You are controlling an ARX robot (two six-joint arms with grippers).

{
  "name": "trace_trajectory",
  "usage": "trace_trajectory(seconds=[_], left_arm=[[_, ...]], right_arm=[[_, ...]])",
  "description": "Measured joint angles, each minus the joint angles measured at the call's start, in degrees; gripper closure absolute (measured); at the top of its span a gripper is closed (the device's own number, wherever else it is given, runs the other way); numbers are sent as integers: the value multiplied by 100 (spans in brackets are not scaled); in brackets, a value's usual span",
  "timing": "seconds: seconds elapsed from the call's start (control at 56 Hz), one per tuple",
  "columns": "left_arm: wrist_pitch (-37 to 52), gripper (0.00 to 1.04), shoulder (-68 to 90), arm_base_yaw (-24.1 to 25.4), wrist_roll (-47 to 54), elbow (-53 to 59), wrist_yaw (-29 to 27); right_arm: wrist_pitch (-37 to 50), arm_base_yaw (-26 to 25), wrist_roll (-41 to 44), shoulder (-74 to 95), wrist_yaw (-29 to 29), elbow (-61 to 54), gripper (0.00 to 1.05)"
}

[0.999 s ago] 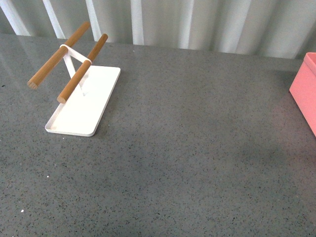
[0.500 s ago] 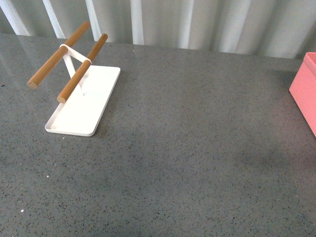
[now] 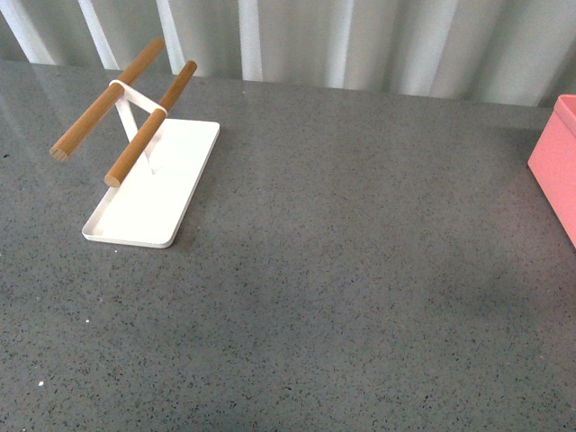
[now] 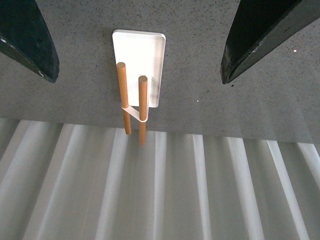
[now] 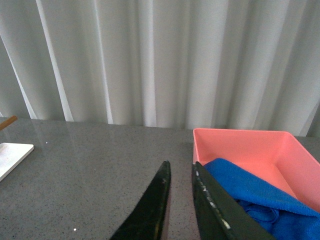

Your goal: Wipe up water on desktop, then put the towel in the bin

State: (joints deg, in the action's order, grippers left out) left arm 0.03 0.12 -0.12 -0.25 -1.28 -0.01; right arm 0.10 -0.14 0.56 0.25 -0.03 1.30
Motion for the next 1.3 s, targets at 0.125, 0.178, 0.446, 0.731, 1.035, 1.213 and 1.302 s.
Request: trace_trajectory(seconds=[0.125, 0.178, 0.446, 0.731, 1.035, 1.213, 1.302], left_arm=[[0, 7, 0, 0, 0, 0, 0], [0, 7, 0, 0, 0, 0, 0], [0, 7, 0, 0, 0, 0, 0], [0, 7, 0, 0, 0, 0, 0], [0, 7, 0, 0, 0, 0, 0], [0, 7, 0, 0, 0, 0, 0], [0, 7, 0, 0, -2, 0, 0]], right_arm=[[-2, 0, 0, 0, 0, 0, 62], [-2, 0, 0, 0, 0, 0, 54], [-2, 0, -17, 0, 0, 0, 5], [-2, 0, -22, 0, 0, 0, 7], [-2, 0, -22, 0, 0, 0, 7], [-2, 0, -24, 0, 0, 0, 7], [-2, 0, -24, 0, 0, 0, 7]])
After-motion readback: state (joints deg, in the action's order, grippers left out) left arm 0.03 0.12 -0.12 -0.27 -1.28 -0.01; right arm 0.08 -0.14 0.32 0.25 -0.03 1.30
